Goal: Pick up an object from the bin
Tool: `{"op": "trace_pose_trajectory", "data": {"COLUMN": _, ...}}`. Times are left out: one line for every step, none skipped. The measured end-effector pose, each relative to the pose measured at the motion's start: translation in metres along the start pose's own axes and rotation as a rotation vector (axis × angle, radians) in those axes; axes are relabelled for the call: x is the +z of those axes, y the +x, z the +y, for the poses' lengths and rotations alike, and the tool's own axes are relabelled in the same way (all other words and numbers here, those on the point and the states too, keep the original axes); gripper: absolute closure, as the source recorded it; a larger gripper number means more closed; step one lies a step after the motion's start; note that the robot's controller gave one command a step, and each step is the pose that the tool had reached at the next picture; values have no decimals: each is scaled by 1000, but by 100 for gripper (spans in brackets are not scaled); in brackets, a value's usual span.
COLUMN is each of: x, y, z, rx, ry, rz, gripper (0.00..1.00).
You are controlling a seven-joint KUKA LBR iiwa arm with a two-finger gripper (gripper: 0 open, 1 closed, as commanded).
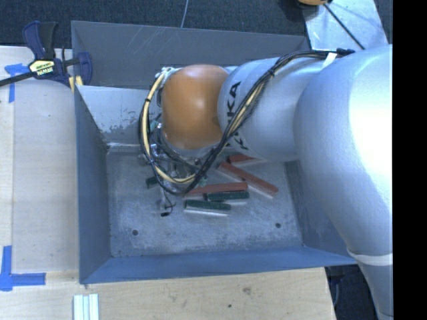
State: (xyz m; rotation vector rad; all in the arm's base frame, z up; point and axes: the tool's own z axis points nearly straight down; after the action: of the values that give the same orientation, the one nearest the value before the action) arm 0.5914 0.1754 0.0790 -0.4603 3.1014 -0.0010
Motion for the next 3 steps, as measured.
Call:
{"op": "trace_pose_trajectory", "data": {"x": -6, "y": 4, "z": -23, "rx": -125, "ry": -2, "rz": 3, "gripper": 0}}
{"op": "trace_pose_trajectory", "data": {"x": 8, "y": -2, "z": -16, "rx": -410, "ry": -3, "rz": -3, "gripper": 100}}
{"op": "trace_pose_trajectory", "data": {"x": 7, "y": -2, "z": -16, "rx": -409, "ry": -3, "rz": -3, "gripper": 100}}
